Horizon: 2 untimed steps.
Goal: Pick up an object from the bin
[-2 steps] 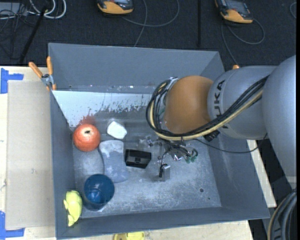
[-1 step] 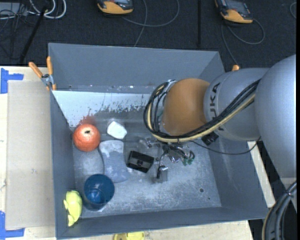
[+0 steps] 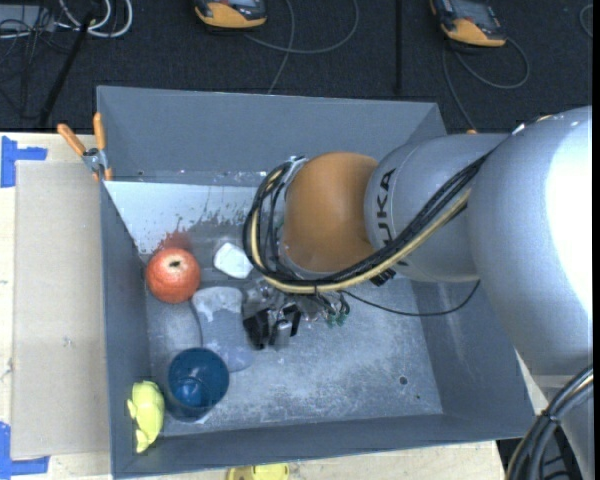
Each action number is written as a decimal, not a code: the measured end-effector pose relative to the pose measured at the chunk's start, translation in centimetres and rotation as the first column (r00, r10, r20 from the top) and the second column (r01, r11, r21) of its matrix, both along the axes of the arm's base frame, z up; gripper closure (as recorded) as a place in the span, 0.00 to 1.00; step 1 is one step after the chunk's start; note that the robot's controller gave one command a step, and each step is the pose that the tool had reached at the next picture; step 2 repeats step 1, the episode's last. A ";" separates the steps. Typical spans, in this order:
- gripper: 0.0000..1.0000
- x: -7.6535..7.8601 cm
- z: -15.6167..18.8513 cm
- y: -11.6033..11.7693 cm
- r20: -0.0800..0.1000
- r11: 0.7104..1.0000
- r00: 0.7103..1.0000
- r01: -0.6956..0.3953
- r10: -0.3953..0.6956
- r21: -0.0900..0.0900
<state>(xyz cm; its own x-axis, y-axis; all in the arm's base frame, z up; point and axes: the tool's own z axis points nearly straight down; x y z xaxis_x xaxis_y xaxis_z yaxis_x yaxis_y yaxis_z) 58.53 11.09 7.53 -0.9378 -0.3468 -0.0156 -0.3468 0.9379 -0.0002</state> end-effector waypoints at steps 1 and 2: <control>1.00 0.0 0.0 0.0 0.000 1.000 1.000 0.000 0.000 0.000; 1.00 0.0 0.0 0.0 0.000 1.000 1.000 0.000 0.000 0.000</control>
Offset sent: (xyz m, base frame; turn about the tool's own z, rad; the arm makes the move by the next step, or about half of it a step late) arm 0.0027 -0.0062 -0.0053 -0.2181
